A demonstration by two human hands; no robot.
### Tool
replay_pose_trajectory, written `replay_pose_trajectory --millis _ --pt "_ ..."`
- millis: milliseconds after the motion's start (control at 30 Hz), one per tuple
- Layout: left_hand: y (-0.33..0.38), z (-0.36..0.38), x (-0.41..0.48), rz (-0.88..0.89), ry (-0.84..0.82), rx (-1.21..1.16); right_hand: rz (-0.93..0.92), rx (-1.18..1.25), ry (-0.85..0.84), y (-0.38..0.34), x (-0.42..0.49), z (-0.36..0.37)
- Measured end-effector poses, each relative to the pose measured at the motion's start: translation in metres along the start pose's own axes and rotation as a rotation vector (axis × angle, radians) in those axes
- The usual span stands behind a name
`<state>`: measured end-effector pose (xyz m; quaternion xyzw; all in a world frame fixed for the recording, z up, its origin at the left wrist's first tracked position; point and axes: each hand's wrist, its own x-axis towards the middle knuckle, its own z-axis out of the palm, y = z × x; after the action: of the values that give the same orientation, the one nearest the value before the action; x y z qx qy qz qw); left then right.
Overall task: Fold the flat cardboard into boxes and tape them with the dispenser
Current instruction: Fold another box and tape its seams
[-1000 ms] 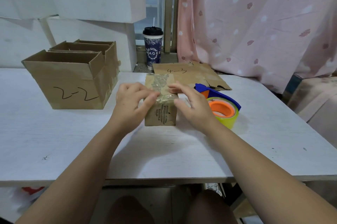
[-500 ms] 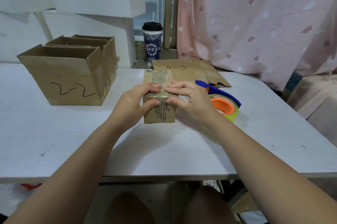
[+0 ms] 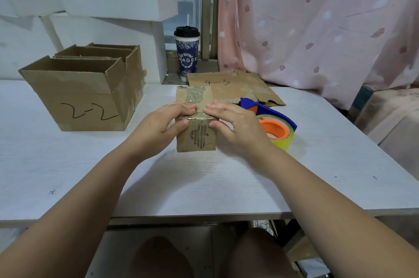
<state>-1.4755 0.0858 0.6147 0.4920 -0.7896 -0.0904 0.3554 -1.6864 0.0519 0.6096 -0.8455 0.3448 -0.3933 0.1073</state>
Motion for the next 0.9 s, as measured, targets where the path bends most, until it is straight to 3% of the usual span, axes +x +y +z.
replay_pose_trajectory --millis 167,367,533,700,800,900 --pt "0.004 0.007 -0.001 -0.036 0.09 0.062 0.063 0.093 0.029 0.0 -0.002 0.001" --pt "0.014 0.009 -0.004 -0.111 0.084 0.027 0.183 0.119 0.017 -0.013 -0.004 0.002" --pt "0.046 0.028 -0.002 -0.24 0.328 0.283 0.334 0.007 0.143 -0.049 -0.015 0.028" --pt "0.051 0.025 -0.013 -0.264 0.569 -0.219 0.278 -0.264 0.086 -0.053 -0.023 0.027" --pt "0.038 0.012 -0.017 -0.286 0.548 -0.05 0.234 -0.211 0.038 -0.05 -0.02 0.021" --pt "0.028 0.001 -0.026 -0.337 0.457 0.178 0.21 -0.004 -0.112 -0.046 -0.015 0.014"
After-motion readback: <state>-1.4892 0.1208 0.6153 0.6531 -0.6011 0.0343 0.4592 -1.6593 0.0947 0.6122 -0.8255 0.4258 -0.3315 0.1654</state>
